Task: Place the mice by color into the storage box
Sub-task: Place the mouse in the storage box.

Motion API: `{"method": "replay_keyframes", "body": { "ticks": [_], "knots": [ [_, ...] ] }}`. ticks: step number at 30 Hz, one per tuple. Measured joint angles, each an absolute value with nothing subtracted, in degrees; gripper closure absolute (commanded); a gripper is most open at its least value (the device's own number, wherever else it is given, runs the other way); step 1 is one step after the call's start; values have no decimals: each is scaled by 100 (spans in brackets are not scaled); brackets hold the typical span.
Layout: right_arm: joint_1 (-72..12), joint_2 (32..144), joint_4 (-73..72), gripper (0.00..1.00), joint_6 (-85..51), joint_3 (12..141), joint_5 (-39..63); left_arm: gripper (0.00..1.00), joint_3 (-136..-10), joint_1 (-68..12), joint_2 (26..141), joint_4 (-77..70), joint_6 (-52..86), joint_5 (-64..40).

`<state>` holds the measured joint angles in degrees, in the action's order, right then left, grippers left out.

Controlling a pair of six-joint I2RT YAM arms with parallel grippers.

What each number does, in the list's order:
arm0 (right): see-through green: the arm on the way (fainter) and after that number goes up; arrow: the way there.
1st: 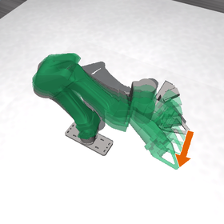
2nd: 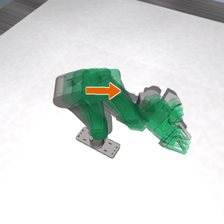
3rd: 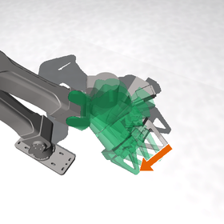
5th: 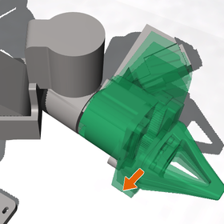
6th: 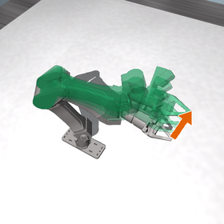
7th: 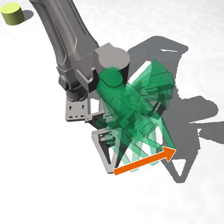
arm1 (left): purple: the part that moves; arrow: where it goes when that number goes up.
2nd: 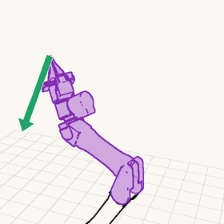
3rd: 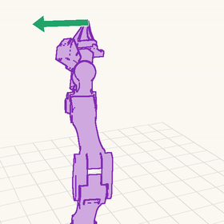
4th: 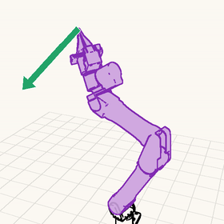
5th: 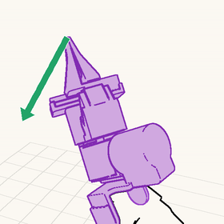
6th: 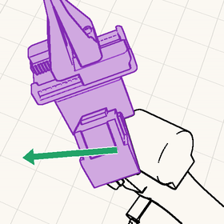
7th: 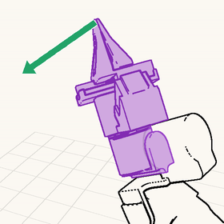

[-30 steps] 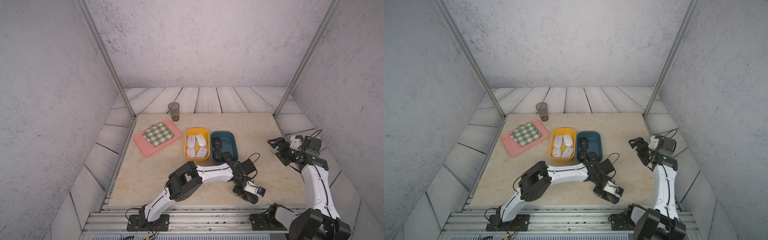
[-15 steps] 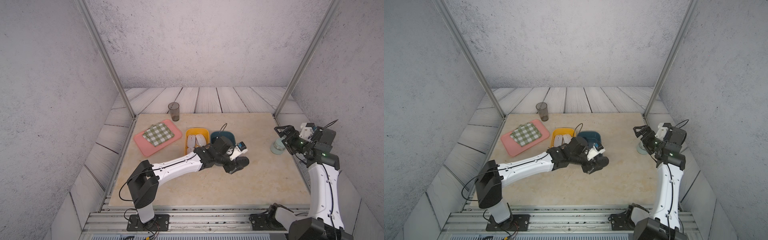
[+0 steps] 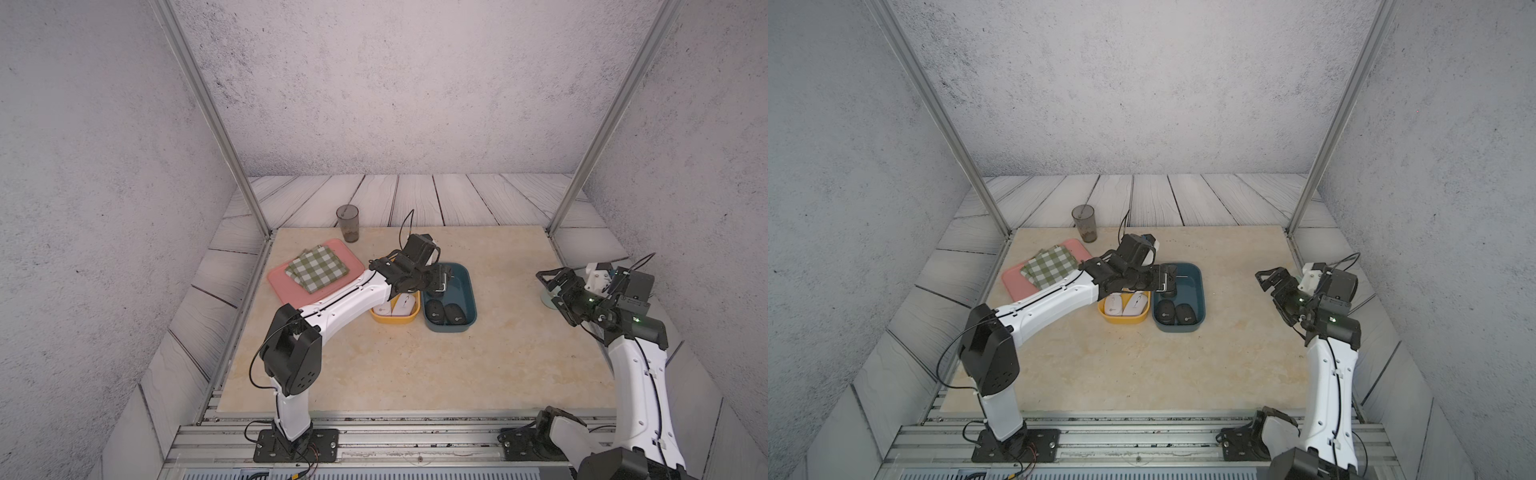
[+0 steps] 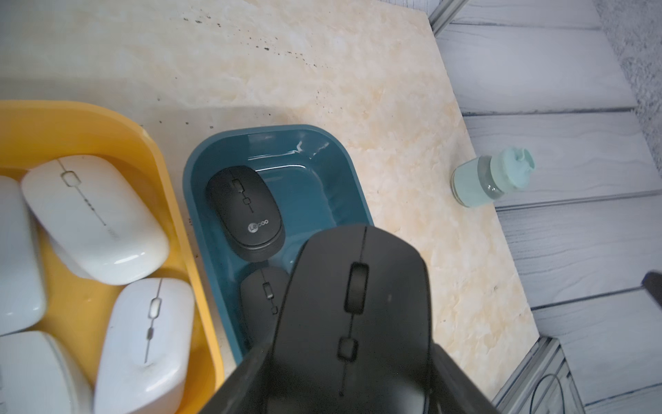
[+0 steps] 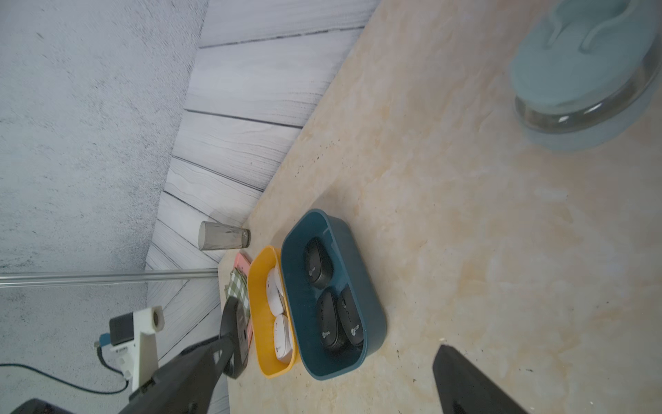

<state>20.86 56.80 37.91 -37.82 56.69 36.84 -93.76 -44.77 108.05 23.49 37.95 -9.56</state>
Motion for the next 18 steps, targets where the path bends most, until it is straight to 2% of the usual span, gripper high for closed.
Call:
{"method": "replay_keyframes", "body": {
  "ticks": [13, 18],
  "knots": [
    [757, 6300, 4139, 1, -2910, 4790, 3306, 48, -10906, -4536, 12796, 2856, 4403, -526],
    [648, 6396, 4110, 1, -2663, 4451, 3114, 49, -11358, -4639, 13159, 2908, 4399, -360]
  ]
}}
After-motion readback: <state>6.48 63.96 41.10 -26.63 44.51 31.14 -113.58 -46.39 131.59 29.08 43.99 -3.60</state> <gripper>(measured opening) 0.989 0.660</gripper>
